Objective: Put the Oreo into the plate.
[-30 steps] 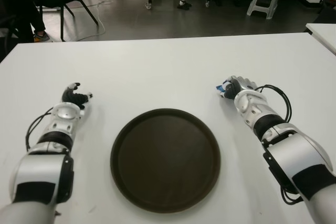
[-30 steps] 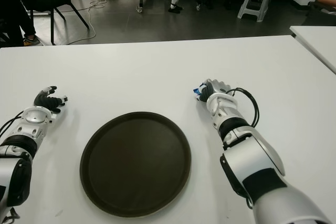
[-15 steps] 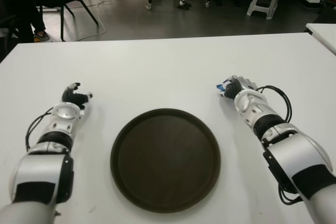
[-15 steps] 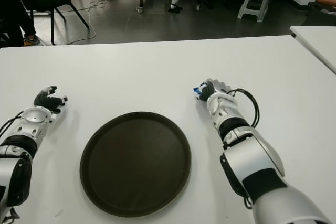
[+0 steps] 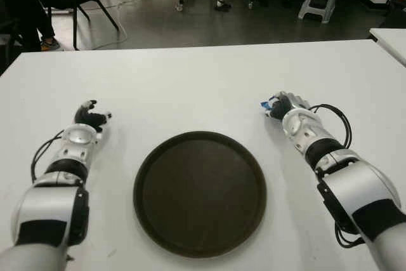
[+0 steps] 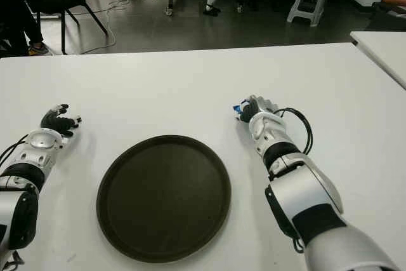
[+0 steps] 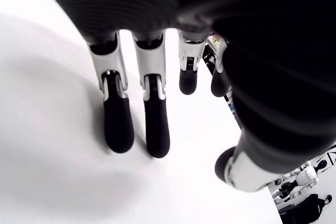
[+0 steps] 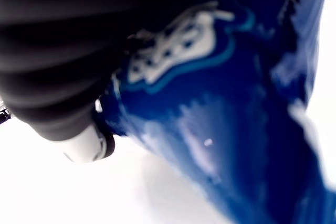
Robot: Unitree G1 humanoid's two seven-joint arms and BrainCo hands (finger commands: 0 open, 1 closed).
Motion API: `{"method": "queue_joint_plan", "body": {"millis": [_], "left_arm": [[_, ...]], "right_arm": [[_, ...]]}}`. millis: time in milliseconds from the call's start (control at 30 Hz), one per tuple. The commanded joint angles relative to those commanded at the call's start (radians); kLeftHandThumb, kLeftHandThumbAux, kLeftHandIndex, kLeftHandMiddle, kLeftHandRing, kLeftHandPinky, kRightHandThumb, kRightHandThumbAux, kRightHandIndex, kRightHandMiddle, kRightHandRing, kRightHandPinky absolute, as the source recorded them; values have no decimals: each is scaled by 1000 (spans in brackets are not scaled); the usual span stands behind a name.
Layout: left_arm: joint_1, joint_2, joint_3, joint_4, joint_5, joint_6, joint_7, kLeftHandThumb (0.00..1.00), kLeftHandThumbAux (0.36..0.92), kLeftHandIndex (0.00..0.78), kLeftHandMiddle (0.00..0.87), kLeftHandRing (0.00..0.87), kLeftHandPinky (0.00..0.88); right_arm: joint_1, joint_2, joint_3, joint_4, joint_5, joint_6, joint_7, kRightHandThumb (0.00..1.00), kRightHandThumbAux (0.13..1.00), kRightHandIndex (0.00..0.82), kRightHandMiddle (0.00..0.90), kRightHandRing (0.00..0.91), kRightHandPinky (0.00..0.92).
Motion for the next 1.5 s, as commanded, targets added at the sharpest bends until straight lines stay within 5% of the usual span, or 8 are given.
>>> {"method": "queue_joint_plan", "body": {"millis": [367,500,733,1500], "left_arm": [[1,1,4,2,-4,0,-3,254,772,79,83,98,120],[2,0,3,2,-1,2,-4,241,768,77,72,87,106],[2,1,3,1,0,-2,-8,215,776,82,75,91,109],[2,3,-3,0,2,-1,-7,199,767,61,71,95,116]], "right_arm": [[-15,15,-43,-24,45,-54,-50,843,676,416,572,771,755],[-18,19,-60,-35,65,-83,-60,739,704,436,755,774,733],[-21,28,-101,-63,109,-129,-57,715,712,439,792,772,721],[86,40,-166,-257,210,-328,-33,729,707,442,835,829,832]]}}
